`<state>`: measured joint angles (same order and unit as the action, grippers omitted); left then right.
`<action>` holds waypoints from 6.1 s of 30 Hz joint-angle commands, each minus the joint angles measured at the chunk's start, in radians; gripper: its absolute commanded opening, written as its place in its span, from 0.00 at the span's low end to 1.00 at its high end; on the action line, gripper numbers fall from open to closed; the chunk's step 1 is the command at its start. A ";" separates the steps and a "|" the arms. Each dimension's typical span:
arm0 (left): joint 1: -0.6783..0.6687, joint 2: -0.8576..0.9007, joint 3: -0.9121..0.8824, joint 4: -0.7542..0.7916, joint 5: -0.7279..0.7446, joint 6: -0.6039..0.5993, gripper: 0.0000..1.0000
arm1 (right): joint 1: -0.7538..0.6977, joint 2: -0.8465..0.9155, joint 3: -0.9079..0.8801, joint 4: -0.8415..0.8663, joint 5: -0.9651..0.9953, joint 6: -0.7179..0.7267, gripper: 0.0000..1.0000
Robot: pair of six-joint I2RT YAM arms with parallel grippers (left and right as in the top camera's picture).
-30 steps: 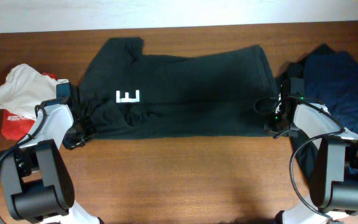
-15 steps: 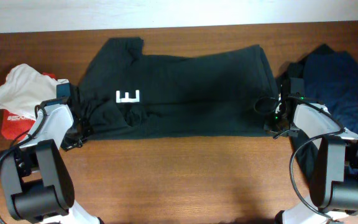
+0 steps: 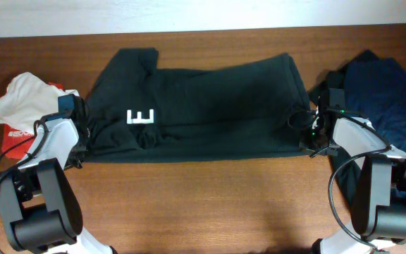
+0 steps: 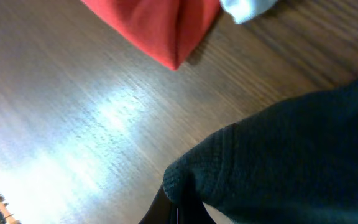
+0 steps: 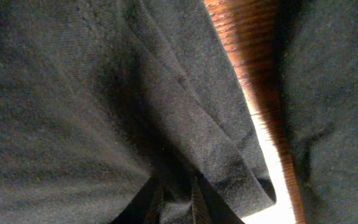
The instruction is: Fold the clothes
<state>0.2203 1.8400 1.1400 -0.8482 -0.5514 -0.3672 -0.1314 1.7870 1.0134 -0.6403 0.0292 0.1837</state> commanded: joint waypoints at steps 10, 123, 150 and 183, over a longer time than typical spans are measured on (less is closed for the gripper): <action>0.012 -0.025 0.019 -0.225 0.272 -0.044 0.01 | -0.008 0.001 -0.009 -0.299 0.029 0.065 0.05; -0.516 -0.014 0.111 0.055 0.373 0.547 0.01 | -0.039 0.006 0.056 -0.146 -0.148 0.048 0.12; -0.359 -0.031 0.198 0.059 0.431 0.300 0.47 | -0.039 0.001 0.075 -0.156 -0.148 0.048 0.13; -0.158 0.591 0.729 0.747 0.764 0.467 0.79 | -0.037 -0.023 0.435 -0.328 -0.175 -0.038 0.79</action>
<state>0.0574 2.3726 1.8442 -0.1284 0.1894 0.0864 -0.1680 1.7790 1.4380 -0.9604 -0.1360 0.1535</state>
